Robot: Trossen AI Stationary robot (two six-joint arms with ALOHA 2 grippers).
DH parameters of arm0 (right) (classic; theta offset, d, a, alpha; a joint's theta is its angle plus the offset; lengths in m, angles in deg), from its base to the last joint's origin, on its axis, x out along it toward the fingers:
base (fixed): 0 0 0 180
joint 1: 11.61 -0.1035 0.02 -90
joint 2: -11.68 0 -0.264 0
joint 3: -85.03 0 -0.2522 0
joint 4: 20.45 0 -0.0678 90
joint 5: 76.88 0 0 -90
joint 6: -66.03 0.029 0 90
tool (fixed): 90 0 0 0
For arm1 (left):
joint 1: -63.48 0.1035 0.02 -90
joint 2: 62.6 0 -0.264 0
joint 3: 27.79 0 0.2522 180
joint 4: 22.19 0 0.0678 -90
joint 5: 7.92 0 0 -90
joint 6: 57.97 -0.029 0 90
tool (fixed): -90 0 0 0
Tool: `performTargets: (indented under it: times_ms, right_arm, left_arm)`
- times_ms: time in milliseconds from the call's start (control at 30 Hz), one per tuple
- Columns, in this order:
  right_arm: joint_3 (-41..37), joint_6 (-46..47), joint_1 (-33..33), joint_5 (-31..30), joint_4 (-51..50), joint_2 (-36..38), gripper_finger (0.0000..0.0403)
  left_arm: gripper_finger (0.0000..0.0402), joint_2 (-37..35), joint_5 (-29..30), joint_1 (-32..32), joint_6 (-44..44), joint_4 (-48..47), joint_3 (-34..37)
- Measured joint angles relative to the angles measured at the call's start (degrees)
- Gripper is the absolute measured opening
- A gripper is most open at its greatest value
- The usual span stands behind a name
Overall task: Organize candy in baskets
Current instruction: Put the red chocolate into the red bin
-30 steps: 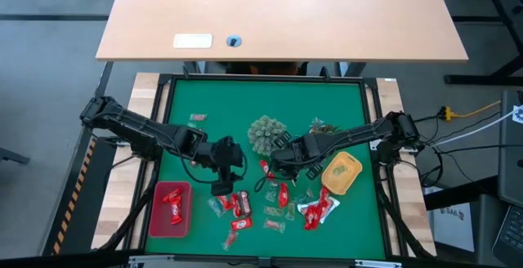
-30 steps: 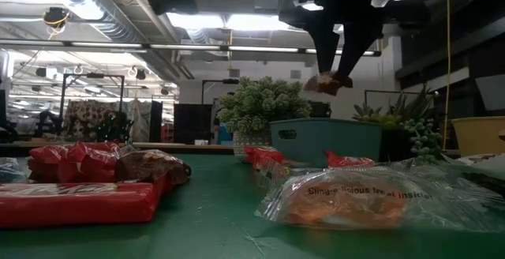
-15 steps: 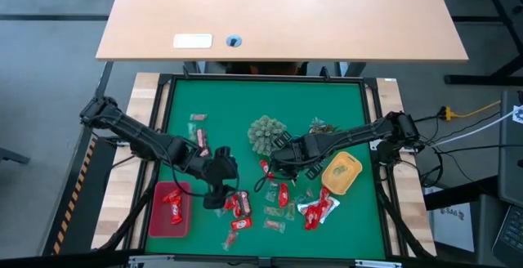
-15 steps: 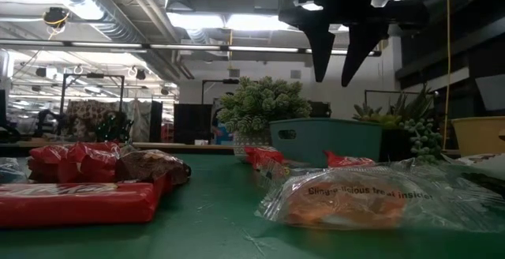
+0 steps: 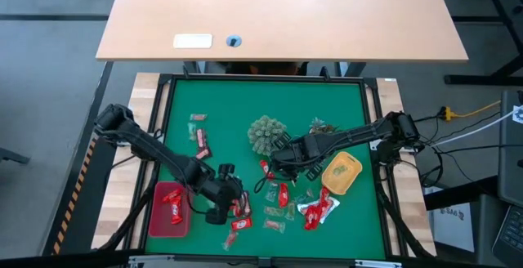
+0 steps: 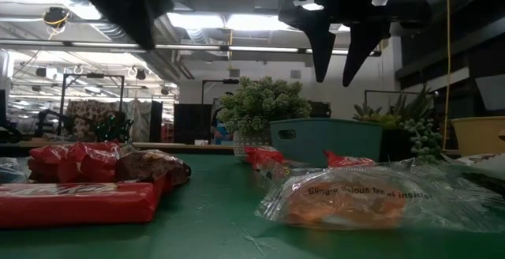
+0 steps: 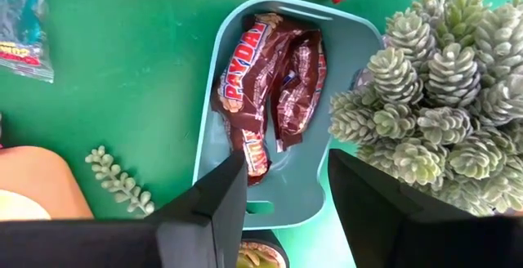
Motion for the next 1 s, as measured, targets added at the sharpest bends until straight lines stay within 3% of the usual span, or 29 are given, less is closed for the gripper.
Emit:
performTargets:
  times_ms: [200, 567, 1000]
  right_arm:
    - [0.0, 0.0, 0.0, 0.0, 0.03, 0.0, 0.0173]
    - [0.0, 0.0, 0.0, 0.02, 0.02, 0.0, 0.0172]
    - [-0.02, 0.0, 0.0, 0.04, 0.07, -0.02, 0.0172]
  left_arm:
    - [0.0199, 3.87, -4.86, -0.32, -1.46, -0.25, 0.0]
    - [0.0199, 9.58, -7.41, -0.63, -8.79, -5.98, 0.0]
    - [0.0197, 14.13, -5.35, -0.32, -12.39, -6.66, 0.0]
